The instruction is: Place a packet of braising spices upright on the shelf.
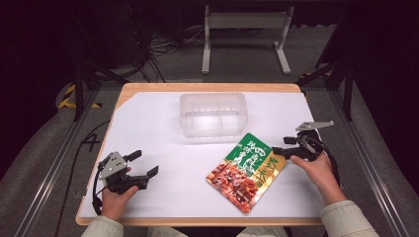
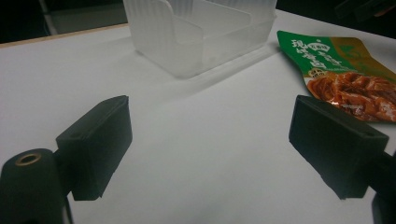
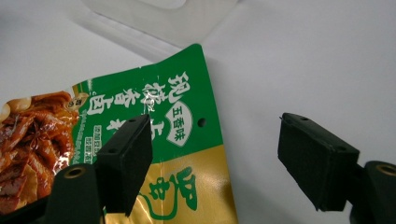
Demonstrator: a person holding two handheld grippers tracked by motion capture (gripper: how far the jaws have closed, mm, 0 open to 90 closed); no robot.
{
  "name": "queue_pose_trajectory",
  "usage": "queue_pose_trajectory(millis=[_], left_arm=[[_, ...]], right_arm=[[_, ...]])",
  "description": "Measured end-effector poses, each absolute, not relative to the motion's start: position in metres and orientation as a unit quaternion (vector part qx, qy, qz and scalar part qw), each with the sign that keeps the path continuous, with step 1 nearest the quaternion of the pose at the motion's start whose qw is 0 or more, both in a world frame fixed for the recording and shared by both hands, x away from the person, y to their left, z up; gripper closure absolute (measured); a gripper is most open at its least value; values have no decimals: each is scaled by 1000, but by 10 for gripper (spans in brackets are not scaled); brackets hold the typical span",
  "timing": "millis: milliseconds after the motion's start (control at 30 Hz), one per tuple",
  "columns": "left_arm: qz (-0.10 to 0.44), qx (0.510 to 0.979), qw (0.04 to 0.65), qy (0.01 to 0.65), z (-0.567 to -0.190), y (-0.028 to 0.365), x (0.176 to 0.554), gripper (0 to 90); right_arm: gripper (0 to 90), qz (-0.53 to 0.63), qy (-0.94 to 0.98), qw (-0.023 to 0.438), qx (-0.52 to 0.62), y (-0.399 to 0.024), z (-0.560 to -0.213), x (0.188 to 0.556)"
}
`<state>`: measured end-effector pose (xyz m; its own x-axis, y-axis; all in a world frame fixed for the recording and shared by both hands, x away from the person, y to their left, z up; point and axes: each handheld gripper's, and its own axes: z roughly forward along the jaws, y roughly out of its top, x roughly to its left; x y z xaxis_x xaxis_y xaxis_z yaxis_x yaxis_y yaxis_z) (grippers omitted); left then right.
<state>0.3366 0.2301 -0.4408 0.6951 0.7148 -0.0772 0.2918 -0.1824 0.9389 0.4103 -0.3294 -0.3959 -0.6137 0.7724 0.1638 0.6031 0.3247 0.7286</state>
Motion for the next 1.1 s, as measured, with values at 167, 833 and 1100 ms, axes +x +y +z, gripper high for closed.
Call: queue_pose_trajectory(millis=[167,833,1100], left_arm=[[195,744,542,338,-441,230,337,141],[194,748,539,336,-442,229,338,141],[195,749,538,335,-442,228,338,141]], right_arm=[[267,382,813,93,429,-328,-407,411],[289,367,825,61,425,-324,-425,409],[339,360,831,45,422,-323,-429,409]])
